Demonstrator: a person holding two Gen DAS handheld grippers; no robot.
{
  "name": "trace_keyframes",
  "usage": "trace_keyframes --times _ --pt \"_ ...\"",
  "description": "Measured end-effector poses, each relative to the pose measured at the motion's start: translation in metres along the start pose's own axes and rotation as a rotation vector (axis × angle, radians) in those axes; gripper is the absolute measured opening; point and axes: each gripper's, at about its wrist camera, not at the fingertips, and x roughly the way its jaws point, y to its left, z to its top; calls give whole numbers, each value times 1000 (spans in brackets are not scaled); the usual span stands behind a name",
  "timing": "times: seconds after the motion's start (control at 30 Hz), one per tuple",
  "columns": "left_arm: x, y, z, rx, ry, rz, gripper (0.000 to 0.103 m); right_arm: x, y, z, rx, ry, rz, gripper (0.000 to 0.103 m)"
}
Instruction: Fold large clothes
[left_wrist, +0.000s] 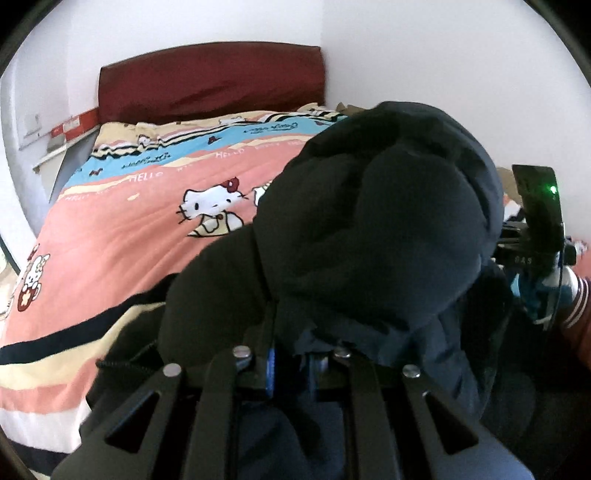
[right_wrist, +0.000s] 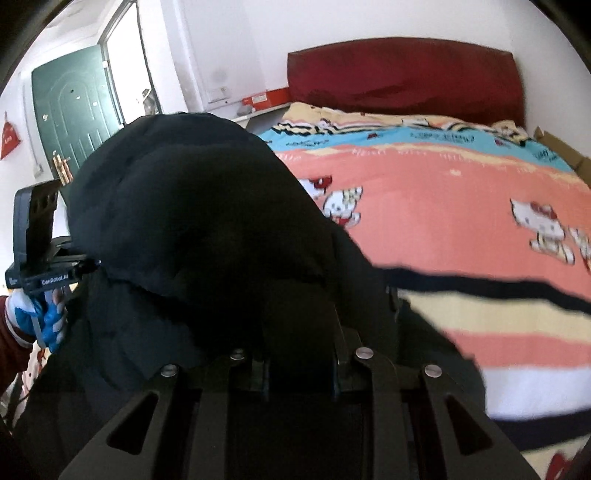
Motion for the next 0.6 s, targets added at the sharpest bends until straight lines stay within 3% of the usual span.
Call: trace_keyframes --times 0.23,0.4,0.6 --pt "11 -5 -10 24 18 31 11 9 -3 -18 14 47 1 26" --pt "-13 -9 -9 17 -16 25 9 -3 1 -16 -1 59 -10 28" --pt "-43 -13 -5 15 -75 10 7 -25 8 -13 13 35 9 23"
